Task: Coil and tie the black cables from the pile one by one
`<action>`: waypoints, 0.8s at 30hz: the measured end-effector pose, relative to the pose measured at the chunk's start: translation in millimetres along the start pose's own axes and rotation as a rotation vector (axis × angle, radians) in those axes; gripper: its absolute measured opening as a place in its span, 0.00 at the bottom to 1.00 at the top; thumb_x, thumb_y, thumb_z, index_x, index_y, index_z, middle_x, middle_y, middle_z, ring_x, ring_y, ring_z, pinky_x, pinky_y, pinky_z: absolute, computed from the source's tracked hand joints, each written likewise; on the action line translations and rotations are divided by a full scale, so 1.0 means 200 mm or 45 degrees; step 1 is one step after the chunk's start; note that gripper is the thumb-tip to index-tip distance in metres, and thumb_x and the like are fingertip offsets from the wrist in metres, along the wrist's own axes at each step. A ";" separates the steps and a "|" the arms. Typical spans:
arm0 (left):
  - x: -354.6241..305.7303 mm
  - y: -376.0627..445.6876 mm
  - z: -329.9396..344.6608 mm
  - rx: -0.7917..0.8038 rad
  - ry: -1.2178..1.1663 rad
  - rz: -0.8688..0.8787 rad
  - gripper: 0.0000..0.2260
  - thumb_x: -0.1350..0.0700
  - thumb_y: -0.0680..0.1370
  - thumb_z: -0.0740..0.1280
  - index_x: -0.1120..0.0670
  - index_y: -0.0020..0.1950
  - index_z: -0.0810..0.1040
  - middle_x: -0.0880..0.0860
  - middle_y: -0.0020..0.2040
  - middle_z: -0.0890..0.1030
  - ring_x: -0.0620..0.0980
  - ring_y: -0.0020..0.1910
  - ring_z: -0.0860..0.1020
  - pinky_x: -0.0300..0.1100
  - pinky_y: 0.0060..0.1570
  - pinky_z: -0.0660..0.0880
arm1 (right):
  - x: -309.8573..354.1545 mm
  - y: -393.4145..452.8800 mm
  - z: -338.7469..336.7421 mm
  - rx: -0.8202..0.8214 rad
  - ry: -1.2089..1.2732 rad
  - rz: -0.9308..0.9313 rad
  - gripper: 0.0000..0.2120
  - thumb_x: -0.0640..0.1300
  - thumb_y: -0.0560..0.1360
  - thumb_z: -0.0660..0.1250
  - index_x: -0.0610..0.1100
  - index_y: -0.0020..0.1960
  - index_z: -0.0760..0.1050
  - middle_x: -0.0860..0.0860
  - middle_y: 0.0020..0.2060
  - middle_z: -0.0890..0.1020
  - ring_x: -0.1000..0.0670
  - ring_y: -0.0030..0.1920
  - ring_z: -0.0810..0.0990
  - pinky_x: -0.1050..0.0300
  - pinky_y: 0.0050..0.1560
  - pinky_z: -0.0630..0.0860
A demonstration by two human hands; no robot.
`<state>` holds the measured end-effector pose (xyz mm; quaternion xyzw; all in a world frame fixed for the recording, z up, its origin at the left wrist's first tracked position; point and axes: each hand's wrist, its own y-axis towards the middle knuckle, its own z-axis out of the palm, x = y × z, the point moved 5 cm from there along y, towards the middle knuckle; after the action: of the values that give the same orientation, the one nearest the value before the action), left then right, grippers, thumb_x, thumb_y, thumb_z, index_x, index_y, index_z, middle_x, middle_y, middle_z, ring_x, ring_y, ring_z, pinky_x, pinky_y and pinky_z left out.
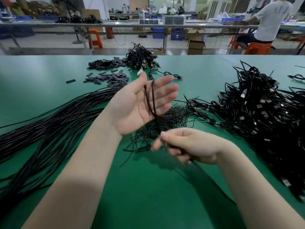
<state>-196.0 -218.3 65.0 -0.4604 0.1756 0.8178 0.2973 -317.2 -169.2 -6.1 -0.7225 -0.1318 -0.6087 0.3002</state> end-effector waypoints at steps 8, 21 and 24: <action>0.13 -0.04 0.00 -0.053 0.909 -0.384 0.24 0.40 0.81 0.51 0.54 0.52 0.81 0.54 0.46 0.86 0.48 0.43 0.85 0.38 0.42 0.78 | 0.17 -0.12 -0.26 -0.596 0.123 -0.319 0.17 0.58 0.77 0.64 0.48 0.39 0.82 0.56 0.25 0.64 0.54 0.25 0.58 0.64 0.24 0.56; 0.12 -0.04 0.05 0.049 1.001 -0.314 0.23 0.41 0.80 0.56 0.54 0.45 0.83 0.51 0.35 0.84 0.43 0.26 0.77 0.32 0.26 0.70 | 0.11 -0.16 -0.33 -0.861 -0.005 -0.181 0.20 0.59 0.74 0.67 0.47 0.31 0.70 0.55 0.24 0.64 0.53 0.25 0.56 0.65 0.23 0.55; 0.13 0.01 0.04 -0.304 0.736 -0.180 0.21 0.45 0.84 0.53 0.58 0.59 0.78 0.53 0.46 0.86 0.46 0.41 0.84 0.35 0.37 0.79 | 0.26 -0.15 -0.21 -0.627 0.160 -0.421 0.12 0.49 0.81 0.61 0.47 0.46 0.81 0.55 0.27 0.68 0.55 0.25 0.62 0.65 0.24 0.61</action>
<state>-213.2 -207.9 46.9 -0.7165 0.1230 0.6452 0.2349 -357.1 -179.5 55.5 -0.7032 -0.0773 -0.7065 0.0206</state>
